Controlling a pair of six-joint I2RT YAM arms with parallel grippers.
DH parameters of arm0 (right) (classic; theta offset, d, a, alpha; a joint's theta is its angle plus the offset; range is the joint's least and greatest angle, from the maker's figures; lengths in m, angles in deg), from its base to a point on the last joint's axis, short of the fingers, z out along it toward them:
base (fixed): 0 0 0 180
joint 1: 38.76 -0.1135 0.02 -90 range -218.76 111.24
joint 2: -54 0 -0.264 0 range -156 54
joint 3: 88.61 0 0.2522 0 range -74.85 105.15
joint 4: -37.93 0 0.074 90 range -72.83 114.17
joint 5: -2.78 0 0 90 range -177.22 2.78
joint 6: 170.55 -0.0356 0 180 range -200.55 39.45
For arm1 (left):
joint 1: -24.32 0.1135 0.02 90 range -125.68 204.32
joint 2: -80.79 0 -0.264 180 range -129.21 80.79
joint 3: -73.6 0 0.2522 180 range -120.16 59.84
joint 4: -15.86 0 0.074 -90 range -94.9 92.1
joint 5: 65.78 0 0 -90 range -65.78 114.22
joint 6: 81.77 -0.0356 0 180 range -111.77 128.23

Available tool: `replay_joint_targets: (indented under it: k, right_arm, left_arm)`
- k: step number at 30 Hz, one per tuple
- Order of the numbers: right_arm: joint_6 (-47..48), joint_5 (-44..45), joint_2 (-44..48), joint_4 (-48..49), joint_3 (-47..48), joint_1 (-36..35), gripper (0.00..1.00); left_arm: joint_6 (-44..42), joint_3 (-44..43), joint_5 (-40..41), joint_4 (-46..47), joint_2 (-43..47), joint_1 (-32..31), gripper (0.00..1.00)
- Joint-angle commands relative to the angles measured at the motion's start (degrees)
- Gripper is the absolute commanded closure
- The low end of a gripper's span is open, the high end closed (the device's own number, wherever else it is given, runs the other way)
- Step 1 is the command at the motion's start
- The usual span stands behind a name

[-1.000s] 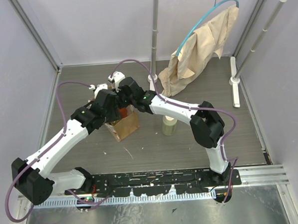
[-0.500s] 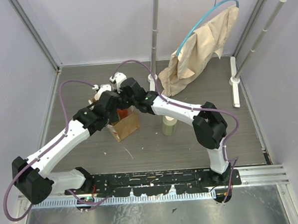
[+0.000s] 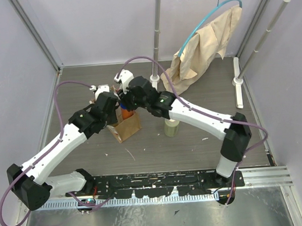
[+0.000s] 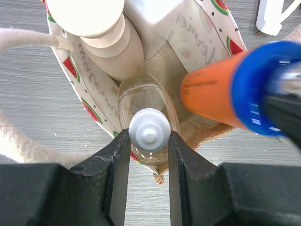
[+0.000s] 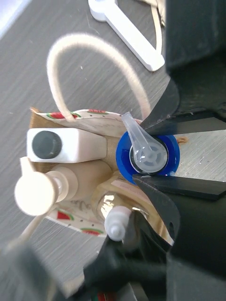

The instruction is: Take the personal care products out of the canvas bag

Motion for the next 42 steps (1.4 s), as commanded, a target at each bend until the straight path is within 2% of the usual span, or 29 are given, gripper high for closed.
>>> replay_joint_targets:
  k: [1,6,17,23,34,42]
  right_arm:
    - [1.72,3.73,11.24,4.09,1.90,-0.05,0.67]
    - [1.94,5.09,16.51,-0.35,3.64,-0.44,0.67]
    - [4.52,16.33,22.93,-5.64,1.93,-0.29,0.67]
    - [2.72,20.88,22.15,-5.18,-1.88,1.16,0.67]
    - [-3.87,14.68,22.63,2.90,-15.68,11.93,0.67]
    - [-5.75,12.98,19.97,9.09,-22.99,16.95,0.67]
  left_arm:
    - [-0.26,-4.11,3.21,2.77,2.77,-0.46,1.00]
    - [-0.62,-7.84,6.13,1.55,2.82,-4.11,1.00]
    - [-2.04,-20.10,9.51,-6.14,1.85,-13.03,1.00]
    - [-0.35,-24.61,6.21,-10.46,1.85,-15.72,1.00]
    - [2.57,-32.26,6.64,-18.51,0.72,-25.19,1.00]
    - [3.04,-32.25,8.49,-18.86,0.11,-29.51,1.00]
